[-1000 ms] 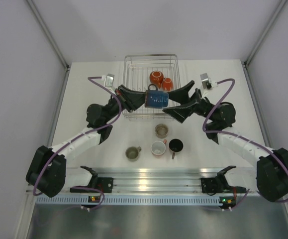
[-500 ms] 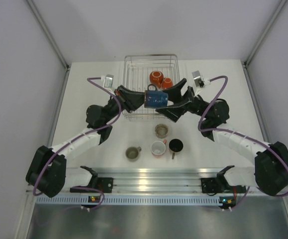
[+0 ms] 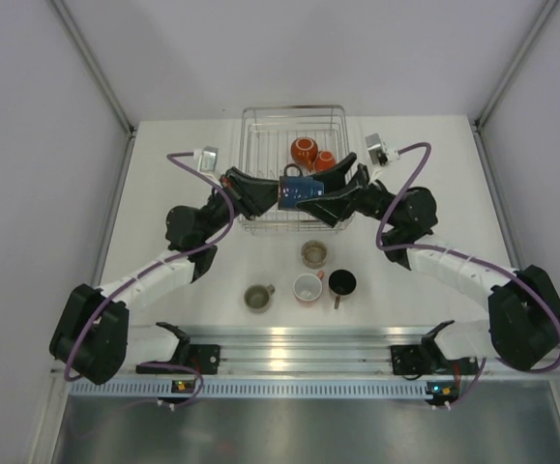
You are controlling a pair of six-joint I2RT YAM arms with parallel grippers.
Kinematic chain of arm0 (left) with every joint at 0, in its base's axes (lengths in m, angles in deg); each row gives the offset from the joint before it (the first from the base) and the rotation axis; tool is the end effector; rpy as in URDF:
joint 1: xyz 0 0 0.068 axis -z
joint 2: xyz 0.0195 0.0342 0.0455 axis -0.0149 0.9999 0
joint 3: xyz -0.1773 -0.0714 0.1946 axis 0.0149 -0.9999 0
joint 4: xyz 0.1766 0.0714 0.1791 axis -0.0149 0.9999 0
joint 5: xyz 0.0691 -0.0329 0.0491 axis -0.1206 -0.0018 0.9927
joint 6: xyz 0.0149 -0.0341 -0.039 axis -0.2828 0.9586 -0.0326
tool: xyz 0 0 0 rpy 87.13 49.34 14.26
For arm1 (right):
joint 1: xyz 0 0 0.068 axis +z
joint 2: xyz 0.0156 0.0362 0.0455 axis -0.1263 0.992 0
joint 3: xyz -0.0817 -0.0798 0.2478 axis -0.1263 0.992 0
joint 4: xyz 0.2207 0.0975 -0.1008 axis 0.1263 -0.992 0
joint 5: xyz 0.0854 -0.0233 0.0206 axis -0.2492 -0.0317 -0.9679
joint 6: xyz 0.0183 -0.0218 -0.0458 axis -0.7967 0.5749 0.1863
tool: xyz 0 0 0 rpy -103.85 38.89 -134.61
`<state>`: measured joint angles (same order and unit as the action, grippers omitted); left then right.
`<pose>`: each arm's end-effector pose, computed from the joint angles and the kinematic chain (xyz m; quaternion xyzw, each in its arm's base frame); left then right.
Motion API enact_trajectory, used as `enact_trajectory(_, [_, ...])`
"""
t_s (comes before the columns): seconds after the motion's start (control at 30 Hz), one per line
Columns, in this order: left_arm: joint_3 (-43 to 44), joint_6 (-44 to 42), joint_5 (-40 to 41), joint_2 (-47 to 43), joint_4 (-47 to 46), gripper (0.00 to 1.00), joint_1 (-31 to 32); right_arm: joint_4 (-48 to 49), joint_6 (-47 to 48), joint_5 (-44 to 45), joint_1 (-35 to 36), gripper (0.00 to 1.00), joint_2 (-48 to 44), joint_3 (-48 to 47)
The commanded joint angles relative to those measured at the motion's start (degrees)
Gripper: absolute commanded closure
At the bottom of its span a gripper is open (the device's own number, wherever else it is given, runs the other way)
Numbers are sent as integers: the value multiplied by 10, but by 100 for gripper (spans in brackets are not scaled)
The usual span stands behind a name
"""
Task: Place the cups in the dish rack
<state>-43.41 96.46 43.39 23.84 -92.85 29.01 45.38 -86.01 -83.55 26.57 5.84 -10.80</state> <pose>0.2184 -0.1377 0.3253 0.0865 0.5118 -0.6911 0.5030 0.2156 0.1729 0.3478 -0.2693 0.4562 0.6560 0.5376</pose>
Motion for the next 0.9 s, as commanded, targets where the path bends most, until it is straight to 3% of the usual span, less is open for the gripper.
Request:
enact_trajectory(0.0, [-2,1,8,-16,-48,100,2,18,14,-4,22,100,5,-26])
enact_trajectory(0.17, [-9,1,17,-21,-39,99,1,14,27,16,21,100,1,-15])
enact_trajectory(0.27, [-12,-5,24,-30,-19,84,1,9,33,19,19,100,2,-17])
enact_trajectory(0.3, [-14,-7,25,-33,-17,74,1,9,35,20,18,100,3,-17])
enact_trajectory(0.47, [-16,-23,35,-49,25,59,0,6,38,23,10,100,5,-18])
enact_trajectory(0.87, [-52,-44,43,-102,108,55,-41,1,38,21,-24,100,7,-16])
